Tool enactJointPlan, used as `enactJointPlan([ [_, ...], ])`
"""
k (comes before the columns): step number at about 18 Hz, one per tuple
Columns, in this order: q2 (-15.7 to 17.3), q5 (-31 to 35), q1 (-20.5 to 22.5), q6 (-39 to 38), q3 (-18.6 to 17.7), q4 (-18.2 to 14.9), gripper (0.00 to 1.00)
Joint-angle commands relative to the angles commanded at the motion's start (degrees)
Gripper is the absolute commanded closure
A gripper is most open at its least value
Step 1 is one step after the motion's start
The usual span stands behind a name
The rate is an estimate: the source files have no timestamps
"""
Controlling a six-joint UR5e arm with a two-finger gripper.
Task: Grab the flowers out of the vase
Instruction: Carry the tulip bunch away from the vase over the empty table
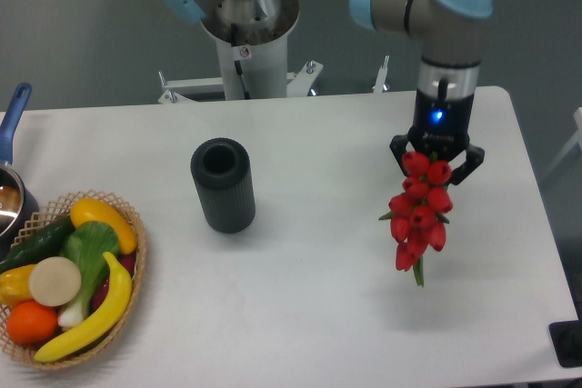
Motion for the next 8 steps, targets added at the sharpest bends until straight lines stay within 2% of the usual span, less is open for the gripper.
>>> enactJointPlan([
  [3, -0.44, 1.76, -0.09, 0.35, 0.0, -1.22, 0.98],
  [6, -0.62, 4.65, -0.35, 0.79, 2.1, -7.27, 0.98],
  [8, -2.19, 8.87, -2.71, 2.46, 4.03, -9.84, 0.97],
])
